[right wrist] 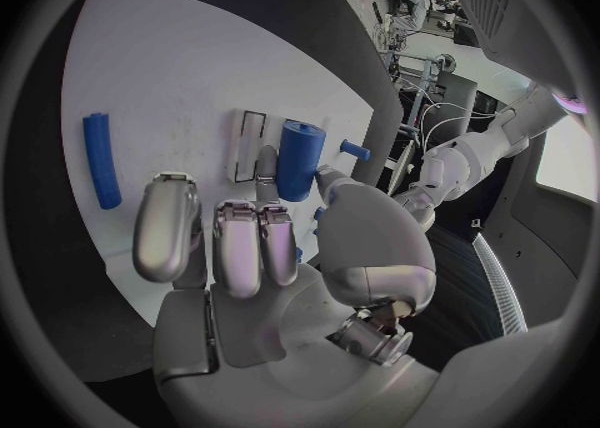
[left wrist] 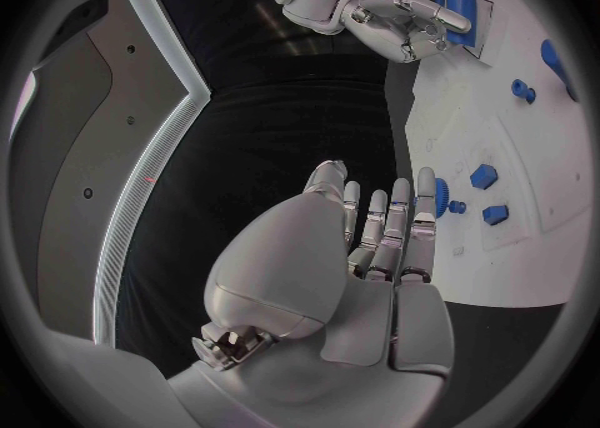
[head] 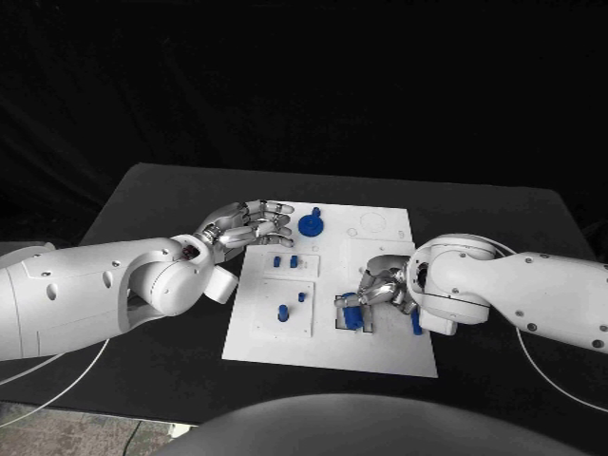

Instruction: Assemble the parts on the task board

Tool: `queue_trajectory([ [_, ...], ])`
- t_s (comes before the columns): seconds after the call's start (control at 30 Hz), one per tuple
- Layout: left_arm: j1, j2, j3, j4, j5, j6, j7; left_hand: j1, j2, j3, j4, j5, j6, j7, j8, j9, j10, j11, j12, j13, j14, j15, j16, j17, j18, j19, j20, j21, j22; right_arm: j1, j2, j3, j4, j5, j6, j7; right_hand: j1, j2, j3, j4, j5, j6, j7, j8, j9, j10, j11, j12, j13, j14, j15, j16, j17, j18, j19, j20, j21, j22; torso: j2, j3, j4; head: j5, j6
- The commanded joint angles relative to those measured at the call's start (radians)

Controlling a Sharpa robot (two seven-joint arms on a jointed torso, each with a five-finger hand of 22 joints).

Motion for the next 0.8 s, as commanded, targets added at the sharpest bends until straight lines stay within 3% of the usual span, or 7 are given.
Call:
queue_trajectory([
  [0.03,-0.002,0.002,0.000,0.000,0.002,0.027,0.001,0.012,0.002,0.008,0.001,0.005,0.011,0.051,-0.003,-0.002,0.004,-0.006,-0.007,-0.002,0.003,0.001,0.004,-0.001,-0.013,0.002,-0.005,0.002,0.001,-0.002,-0.001,-0.001,-0.002,-0.012,0.020,-0.014,-0.014,0.001,-0.012,0.000,-0.014,-0.004,0.006,-0.007,-0.002,0.103,0.006,0.004,0.263,0.082,0.007,-0.006,0.156,0.007,-0.003,0.006,-0.006,0.161,0.000,0.0001,0.0000,0.000,0.000],
  [0.3,-0.006,0.003,0.000,-0.001,0.002,0.031,-0.002,0.014,0.002,0.010,-0.001,0.007,0.013,0.054,-0.002,-0.002,0.005,-0.007,-0.007,-0.003,0.004,0.001,0.004,-0.002,-0.014,0.002,-0.006,0.003,0.002,-0.002,-0.002,-0.001,-0.001,-0.015,0.020,-0.015,-0.029,-0.001,-0.045,0.003,-0.068,-0.004,0.007,-0.008,-0.002,0.103,0.007,0.004,0.263,0.082,0.008,-0.007,0.155,0.008,-0.003,0.007,-0.010,0.161,0.000,-0.0001,-0.0001,0.001,0.000],
  [0.53,-0.008,0.003,0.000,-0.002,0.002,0.034,-0.004,0.016,0.001,0.012,-0.003,0.010,0.014,0.055,-0.002,-0.003,0.006,-0.008,-0.008,-0.004,0.005,0.001,0.004,-0.002,-0.014,0.002,-0.006,0.003,0.003,-0.002,-0.005,-0.001,0.000,-0.016,0.012,-0.012,-0.045,-0.004,-0.066,0.005,-0.073,0.000,0.006,-0.005,0.001,0.103,0.006,0.004,0.263,0.081,0.008,-0.007,0.154,0.009,-0.004,0.007,-0.015,0.160,0.000,0.0001,-0.0002,0.002,0.000],
  [0.8,-0.009,0.003,0.000,-0.001,0.002,0.034,-0.005,0.017,0.001,0.013,-0.004,0.012,0.015,0.056,-0.002,-0.003,0.006,-0.008,-0.008,-0.004,0.005,0.001,0.004,-0.003,-0.014,0.002,-0.007,0.003,0.003,-0.002,-0.026,0.000,0.021,-0.019,-0.070,0.067,-0.055,0.006,-0.097,0.003,-0.064,0.016,0.000,0.014,0.015,0.103,0.001,0.004,0.263,0.083,0.004,-0.003,0.160,0.007,-0.001,0.005,-0.007,0.163,0.000,0.0000,-0.0005,0.004,0.000],
])
